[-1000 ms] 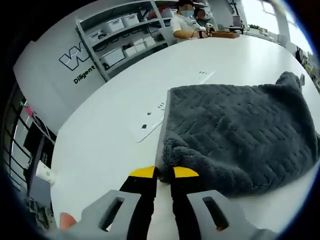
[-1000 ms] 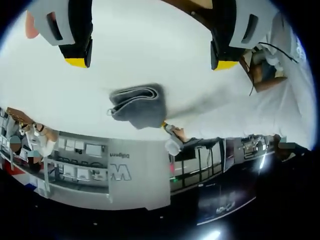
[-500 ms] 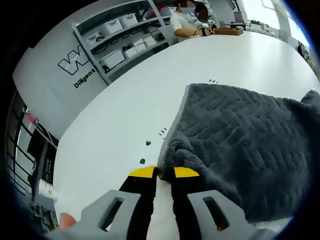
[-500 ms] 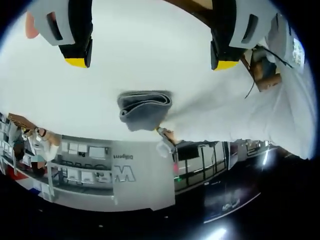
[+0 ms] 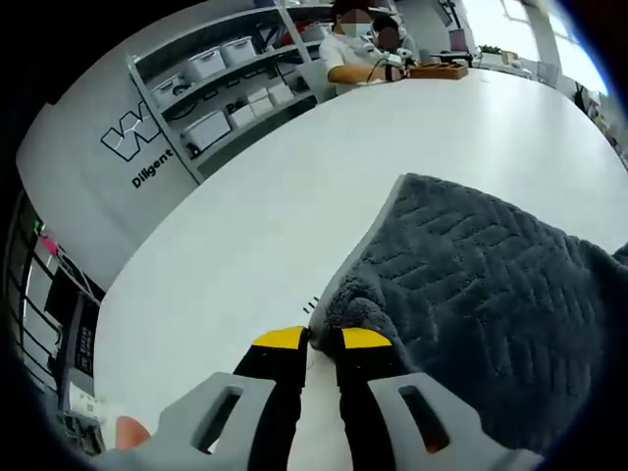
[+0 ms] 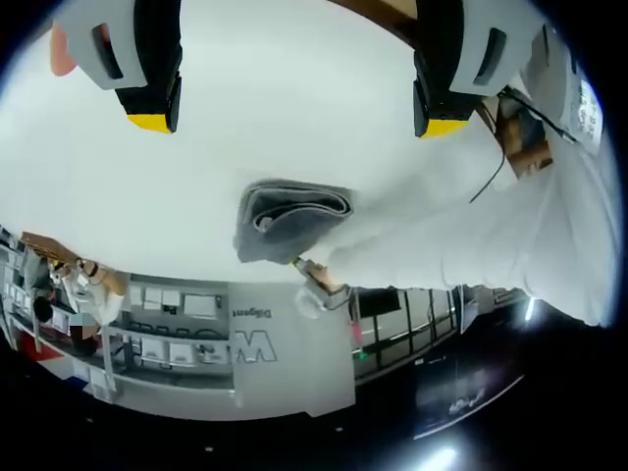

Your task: Open the folded towel by lifting each exposed corner and separating the folded layers until the towel lies flat within the target outline without major curled edges

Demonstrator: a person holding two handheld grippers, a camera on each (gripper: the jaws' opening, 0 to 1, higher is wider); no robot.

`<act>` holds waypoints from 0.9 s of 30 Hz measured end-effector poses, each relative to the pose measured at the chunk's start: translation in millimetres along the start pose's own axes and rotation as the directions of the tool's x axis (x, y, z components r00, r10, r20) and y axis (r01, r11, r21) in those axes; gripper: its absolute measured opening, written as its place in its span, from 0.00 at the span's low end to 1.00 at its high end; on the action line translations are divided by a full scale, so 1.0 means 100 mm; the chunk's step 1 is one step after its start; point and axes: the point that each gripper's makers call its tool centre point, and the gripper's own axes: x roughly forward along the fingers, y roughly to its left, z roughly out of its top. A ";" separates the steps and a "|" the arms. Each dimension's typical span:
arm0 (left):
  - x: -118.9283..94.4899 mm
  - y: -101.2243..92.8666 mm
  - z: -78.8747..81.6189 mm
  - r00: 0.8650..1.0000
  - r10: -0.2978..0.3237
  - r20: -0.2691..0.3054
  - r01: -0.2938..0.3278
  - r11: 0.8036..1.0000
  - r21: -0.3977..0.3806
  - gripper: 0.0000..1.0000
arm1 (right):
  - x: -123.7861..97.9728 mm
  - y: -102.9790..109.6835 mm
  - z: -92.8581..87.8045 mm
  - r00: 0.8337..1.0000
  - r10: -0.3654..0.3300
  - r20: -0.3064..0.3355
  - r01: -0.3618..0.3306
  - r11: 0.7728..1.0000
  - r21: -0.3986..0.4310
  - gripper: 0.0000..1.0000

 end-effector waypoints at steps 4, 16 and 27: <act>-0.01 0.05 -0.01 1.000 0.014 0.010 -0.014 1.000 -0.011 0.12 | 0.01 -0.05 -0.01 1.000 -0.008 -0.010 0.008 1.000 0.007 0.99; -0.38 0.26 0.16 0.981 -0.011 0.195 0.067 0.957 -0.281 0.32 | -0.06 -0.16 0.07 0.999 -0.044 0.013 0.044 0.999 0.018 0.99; -1.42 -0.05 0.26 0.918 -0.102 0.383 0.225 0.929 -0.292 0.55 | -0.21 -0.04 0.20 0.997 -0.038 0.061 0.038 0.999 0.000 0.99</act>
